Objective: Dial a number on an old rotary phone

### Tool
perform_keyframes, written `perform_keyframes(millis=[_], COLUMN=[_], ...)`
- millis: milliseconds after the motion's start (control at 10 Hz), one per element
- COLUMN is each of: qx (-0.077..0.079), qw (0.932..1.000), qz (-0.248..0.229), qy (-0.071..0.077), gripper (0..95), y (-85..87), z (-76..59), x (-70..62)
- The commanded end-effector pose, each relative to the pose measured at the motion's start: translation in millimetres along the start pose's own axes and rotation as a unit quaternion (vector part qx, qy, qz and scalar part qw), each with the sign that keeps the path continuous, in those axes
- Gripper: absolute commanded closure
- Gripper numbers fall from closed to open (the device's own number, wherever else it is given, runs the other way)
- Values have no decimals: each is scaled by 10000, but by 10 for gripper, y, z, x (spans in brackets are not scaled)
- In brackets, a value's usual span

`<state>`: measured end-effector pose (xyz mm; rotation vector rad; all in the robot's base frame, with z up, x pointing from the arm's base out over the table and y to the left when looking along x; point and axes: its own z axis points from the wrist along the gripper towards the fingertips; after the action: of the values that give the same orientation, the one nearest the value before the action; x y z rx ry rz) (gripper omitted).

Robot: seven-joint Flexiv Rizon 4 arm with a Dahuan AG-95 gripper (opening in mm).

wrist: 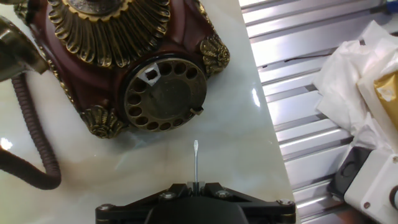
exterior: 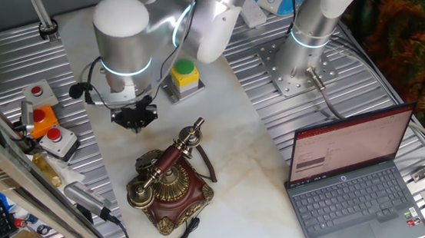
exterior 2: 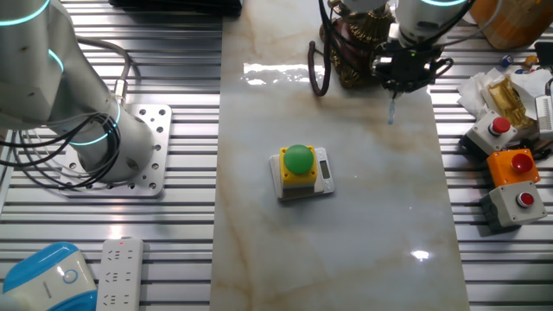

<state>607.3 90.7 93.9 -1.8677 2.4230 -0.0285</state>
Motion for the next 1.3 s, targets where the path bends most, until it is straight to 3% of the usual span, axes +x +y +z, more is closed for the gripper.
perform_keyframes(millis=[100, 600, 800, 1000, 1300], qx=[29, 90, 185, 210, 255], qw=[10000, 9994, 9990, 9991, 9976], qz=[45, 273, 328, 305, 557], qy=[-79, -194, -245, -221, -334], gripper=[950, 950, 950, 950, 950], y=[0, 0, 0, 0, 0], z=[-1, -1, -1, -1, -1], x=[-4, -4, -4, -4, -4])
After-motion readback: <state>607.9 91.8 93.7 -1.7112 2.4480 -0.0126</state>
